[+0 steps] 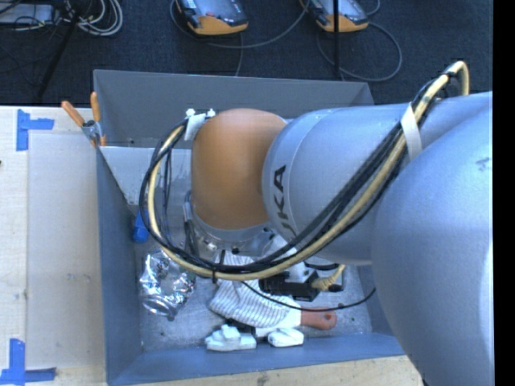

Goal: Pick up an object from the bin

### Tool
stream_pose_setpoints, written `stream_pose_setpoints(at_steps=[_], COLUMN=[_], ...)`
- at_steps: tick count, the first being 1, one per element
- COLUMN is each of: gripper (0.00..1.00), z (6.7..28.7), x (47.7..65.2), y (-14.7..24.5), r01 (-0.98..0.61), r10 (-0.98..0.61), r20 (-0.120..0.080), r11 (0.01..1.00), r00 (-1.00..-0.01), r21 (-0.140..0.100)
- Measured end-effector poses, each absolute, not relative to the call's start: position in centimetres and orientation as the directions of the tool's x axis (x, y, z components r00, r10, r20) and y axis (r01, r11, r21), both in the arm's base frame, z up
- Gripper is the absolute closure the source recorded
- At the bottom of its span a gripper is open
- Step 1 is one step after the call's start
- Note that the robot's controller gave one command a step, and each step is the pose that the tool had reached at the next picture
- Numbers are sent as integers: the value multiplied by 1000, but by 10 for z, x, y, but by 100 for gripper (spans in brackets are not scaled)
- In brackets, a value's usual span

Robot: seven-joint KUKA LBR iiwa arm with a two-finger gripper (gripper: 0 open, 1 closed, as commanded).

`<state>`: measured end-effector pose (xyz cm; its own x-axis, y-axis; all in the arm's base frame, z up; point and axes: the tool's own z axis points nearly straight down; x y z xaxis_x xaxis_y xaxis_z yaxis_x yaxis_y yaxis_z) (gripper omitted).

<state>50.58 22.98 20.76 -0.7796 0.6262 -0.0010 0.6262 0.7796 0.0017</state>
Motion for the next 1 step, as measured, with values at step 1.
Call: stream_pose_setpoints(at_steps=[1], gripper=[100], z=[144], x=[500], y=[227], r01=[613], r10=[613], r20=[0], r11=[790], r00=[-790], r21=[1])
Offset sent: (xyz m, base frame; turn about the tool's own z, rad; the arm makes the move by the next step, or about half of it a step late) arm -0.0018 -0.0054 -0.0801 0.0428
